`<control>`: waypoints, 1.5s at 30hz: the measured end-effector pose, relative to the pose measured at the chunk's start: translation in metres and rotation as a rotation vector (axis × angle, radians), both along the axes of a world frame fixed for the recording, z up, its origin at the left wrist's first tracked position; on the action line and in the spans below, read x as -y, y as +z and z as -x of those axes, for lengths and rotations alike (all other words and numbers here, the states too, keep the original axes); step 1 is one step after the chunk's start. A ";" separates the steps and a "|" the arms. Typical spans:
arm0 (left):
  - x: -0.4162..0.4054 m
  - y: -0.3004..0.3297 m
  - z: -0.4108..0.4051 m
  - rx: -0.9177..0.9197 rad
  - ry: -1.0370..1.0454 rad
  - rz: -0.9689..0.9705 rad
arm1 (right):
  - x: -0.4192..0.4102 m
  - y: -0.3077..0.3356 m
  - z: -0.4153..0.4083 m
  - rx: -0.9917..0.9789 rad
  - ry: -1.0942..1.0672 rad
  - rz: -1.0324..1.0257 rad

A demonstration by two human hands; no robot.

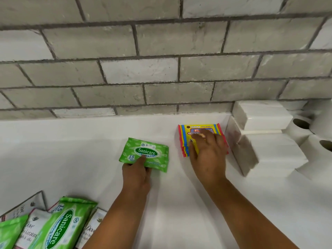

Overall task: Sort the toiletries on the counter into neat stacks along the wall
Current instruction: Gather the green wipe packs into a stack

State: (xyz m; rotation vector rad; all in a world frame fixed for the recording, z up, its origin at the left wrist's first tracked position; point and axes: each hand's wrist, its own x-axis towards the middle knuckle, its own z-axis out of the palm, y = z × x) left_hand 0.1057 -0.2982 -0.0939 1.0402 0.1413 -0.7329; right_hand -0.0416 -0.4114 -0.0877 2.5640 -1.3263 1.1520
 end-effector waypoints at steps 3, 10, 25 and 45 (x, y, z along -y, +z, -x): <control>0.006 0.000 0.000 0.087 -0.015 -0.087 | -0.031 -0.010 -0.023 -0.012 0.382 -0.028; -0.002 -0.008 -0.010 0.617 -0.084 -0.626 | -0.048 -0.048 -0.055 -0.040 0.440 -0.278; -0.013 -0.028 -0.022 1.303 -0.336 -1.041 | -0.040 -0.051 -0.068 -0.084 0.331 -0.214; -0.139 0.027 -0.007 1.391 -0.313 -0.848 | -0.123 -0.027 -0.054 -0.041 0.479 -0.338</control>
